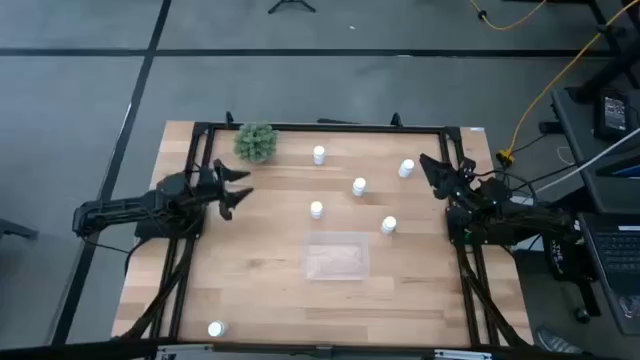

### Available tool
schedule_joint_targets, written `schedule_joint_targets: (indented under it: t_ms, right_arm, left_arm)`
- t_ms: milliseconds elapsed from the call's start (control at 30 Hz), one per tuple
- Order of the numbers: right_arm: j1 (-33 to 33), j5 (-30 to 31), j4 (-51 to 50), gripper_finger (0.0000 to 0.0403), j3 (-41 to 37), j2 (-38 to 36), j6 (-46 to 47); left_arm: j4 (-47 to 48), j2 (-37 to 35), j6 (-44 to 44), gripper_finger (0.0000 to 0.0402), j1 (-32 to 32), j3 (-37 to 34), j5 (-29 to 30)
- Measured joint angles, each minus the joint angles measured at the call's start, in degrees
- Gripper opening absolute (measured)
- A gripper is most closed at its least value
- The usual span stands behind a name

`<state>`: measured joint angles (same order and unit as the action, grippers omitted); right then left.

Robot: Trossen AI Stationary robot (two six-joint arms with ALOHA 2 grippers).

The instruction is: Pick and place pill bottles into a basket

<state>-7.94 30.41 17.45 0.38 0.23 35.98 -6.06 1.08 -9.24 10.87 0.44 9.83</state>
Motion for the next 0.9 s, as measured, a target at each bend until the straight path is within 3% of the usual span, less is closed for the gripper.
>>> schedule_joint_targets:
  t_ms: [133,333,533,667,800,900]
  right_arm:
    - [-0.2,2.1,1.5,0.0212,0.0,0.0,1.2]
    - [-0.2,2.1,4.9,0.0212,0.0,0.0,2.4]
    - [-1.1,5.0,6.2,0.0212,0.0,0.0,3.7]
    - [-2.1,4.5,6.5,0.0212,1.0,0.1,1.0]
    - [-2.4,2.6,3.9,0.0212,6.5,1.9,-6.8]
    - [-2.4,2.3,-6.4,0.0212,15.4,5.7,-11.1]
  left_arm:
    - [-4.9,0.0,-7.5,0.0253,0.0,0.0,8.0]
    - [-6.2,0.0,-8.6,0.0253,0.0,0.0,21.1]
    - [-6.3,0.0,-2.4,0.0253,0.0,0.0,25.0]
    - [-6.3,0.0,-4.8,0.0253,0.0,0.0,29.1]
    - [-6.2,0.0,-3.9,0.0253,0.0,0.0,32.6]
    - [-6.5,0.0,-4.9,0.0253,0.0,0.0,32.7]
